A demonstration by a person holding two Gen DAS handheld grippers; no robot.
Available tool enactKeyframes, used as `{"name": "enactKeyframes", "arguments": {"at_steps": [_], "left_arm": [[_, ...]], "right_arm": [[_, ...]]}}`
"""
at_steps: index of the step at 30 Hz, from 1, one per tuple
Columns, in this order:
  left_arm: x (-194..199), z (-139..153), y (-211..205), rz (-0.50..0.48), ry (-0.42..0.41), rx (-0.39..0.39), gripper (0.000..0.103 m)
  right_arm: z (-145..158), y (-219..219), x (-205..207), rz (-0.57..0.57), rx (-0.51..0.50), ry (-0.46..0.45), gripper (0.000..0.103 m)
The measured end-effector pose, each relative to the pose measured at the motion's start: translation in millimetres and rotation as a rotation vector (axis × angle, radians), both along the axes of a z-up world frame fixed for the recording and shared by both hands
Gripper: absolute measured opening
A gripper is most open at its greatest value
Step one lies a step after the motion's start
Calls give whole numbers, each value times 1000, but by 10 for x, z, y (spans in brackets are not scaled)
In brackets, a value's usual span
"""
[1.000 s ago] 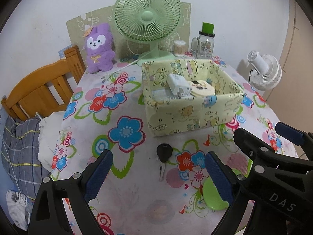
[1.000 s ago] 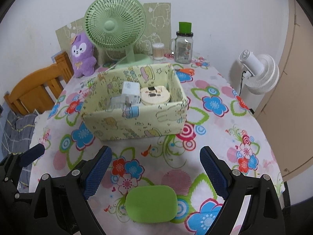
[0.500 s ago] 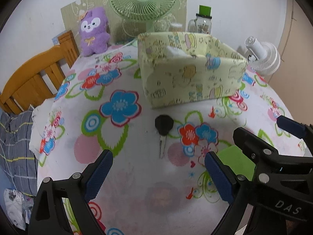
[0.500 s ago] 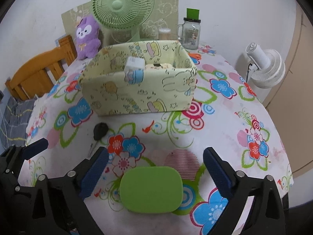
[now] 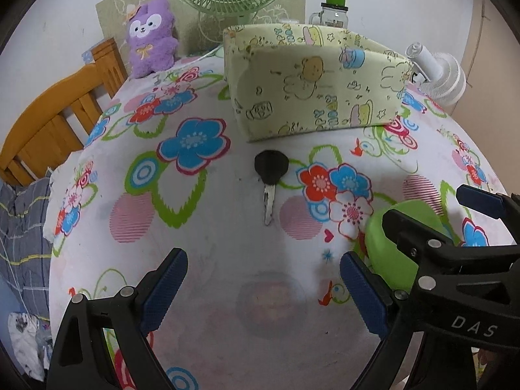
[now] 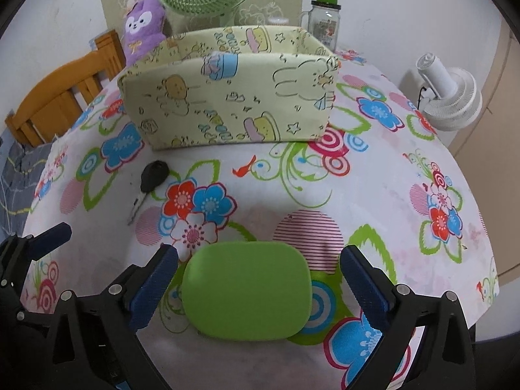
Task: Organize rigid objects
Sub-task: 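Lower the right gripper onto the lime-green case and close it, then close the left gripper on the black key while the right gripper holds the green case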
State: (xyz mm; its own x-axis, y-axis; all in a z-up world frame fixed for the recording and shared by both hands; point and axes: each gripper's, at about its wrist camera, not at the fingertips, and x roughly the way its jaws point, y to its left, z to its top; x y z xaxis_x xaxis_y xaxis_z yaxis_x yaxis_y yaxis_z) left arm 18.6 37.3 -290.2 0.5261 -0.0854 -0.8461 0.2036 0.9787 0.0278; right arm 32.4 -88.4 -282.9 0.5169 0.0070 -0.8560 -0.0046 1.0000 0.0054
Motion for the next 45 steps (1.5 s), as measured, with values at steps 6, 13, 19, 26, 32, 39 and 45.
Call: {"name": "enactKeyframes", "arguments": {"at_steps": [6, 13, 19, 26, 32, 39, 45], "left_arm": [[-33, -95, 16, 11, 12, -8, 96], [-110, -182, 35, 11, -6, -22, 96], [-153, -189, 36, -10, -40, -29, 97], [-141, -190, 36, -11, -40, -31, 97], [-145, -185, 59, -35, -1, -31, 96], [-145, -168, 116, -59, 13, -30, 97], [-156, -165, 112, -100, 13, -13, 97]], "right_arm": [[-124, 9, -4, 9, 9, 18, 103], [-259, -6, -46, -2, 48, 34, 103], [-276, 37, -65, -1, 34, 1, 103], [-277, 46, -31, 18, 29, 20, 103], [-285, 55, -26, 38, 19, 23, 103], [-288, 68, -30, 48, 8, 26, 102], [-300, 95, -46, 48, -26, 22, 99]]}}
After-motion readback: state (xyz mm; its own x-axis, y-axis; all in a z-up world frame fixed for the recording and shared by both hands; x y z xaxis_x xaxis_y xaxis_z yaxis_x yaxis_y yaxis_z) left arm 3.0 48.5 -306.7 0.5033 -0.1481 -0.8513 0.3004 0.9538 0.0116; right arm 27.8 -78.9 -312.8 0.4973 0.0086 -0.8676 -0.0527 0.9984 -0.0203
